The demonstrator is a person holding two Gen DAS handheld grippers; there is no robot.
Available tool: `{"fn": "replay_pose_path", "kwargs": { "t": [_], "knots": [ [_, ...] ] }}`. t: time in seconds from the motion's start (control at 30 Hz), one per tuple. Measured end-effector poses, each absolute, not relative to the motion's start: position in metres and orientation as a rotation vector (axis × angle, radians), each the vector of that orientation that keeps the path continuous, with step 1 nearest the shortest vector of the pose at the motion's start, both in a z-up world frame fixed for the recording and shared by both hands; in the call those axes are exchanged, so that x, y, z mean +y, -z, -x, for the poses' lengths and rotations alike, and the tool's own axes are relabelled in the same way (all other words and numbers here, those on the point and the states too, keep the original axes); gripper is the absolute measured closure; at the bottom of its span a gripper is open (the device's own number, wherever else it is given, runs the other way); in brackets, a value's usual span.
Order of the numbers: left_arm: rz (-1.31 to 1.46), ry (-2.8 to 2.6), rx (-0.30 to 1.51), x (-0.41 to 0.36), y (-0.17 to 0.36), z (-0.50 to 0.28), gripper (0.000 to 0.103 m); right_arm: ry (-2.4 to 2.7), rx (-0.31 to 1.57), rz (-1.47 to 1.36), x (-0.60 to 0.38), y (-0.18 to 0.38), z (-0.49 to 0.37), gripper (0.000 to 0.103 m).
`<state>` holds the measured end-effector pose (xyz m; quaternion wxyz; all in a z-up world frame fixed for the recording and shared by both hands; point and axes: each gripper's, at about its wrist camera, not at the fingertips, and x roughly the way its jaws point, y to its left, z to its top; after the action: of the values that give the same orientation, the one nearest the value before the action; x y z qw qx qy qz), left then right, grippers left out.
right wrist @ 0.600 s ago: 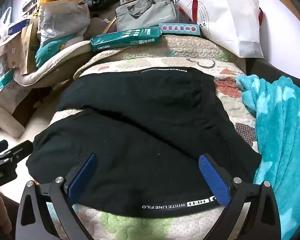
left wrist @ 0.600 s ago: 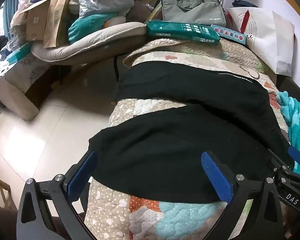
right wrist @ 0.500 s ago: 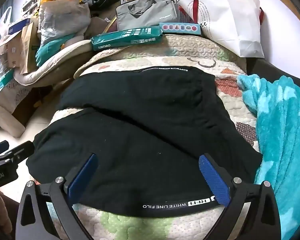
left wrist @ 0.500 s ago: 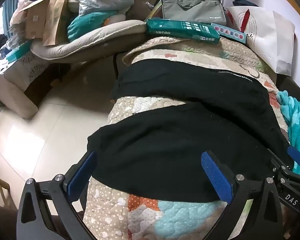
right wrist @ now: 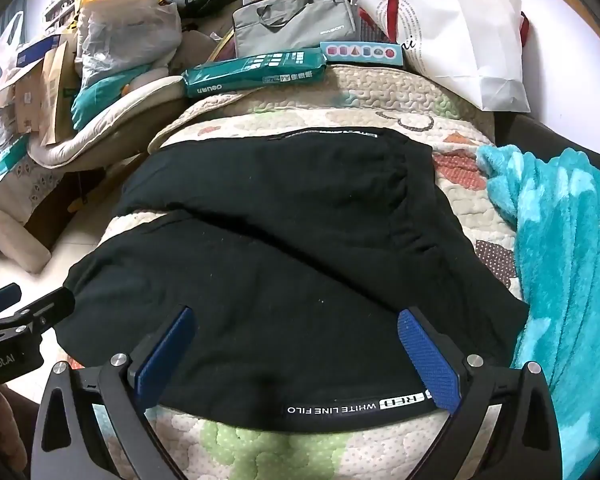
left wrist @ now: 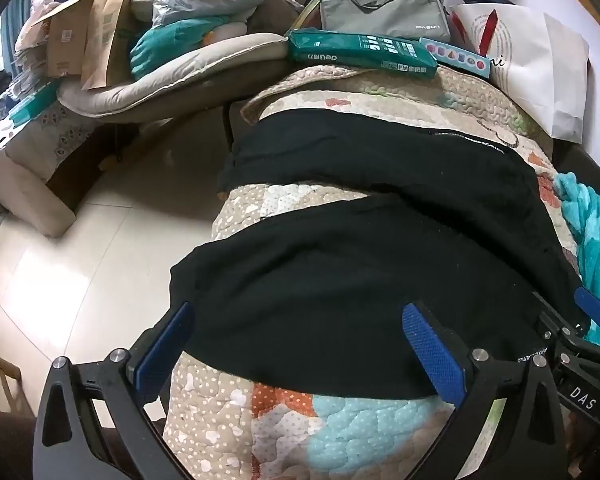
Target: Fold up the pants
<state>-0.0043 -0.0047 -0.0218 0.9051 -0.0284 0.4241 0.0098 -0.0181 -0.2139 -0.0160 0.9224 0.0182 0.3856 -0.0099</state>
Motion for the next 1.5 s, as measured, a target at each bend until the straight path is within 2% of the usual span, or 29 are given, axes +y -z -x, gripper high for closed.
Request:
{"fn": "replay_pose_path", "kwargs": {
  "t": [0.9,1.27,1.5],
  "knots": [
    [0.058,-0.010,0.963,-0.007,0.037,-0.002,0.000,0.021,0.830,-0.048,-0.216,0.027,0.017,0.000],
    [-0.024,0.002,1.051,-0.026,0.068,-0.005,0.000,0.039,0.884,-0.068,-0.224,0.041,0.012,0.000],
    [-0.022,-0.002,1.037,-0.028,0.071,-0.002,0.000,0.050,0.942,-0.103,-0.231,0.055,0.008,0.000]
  ]
}}
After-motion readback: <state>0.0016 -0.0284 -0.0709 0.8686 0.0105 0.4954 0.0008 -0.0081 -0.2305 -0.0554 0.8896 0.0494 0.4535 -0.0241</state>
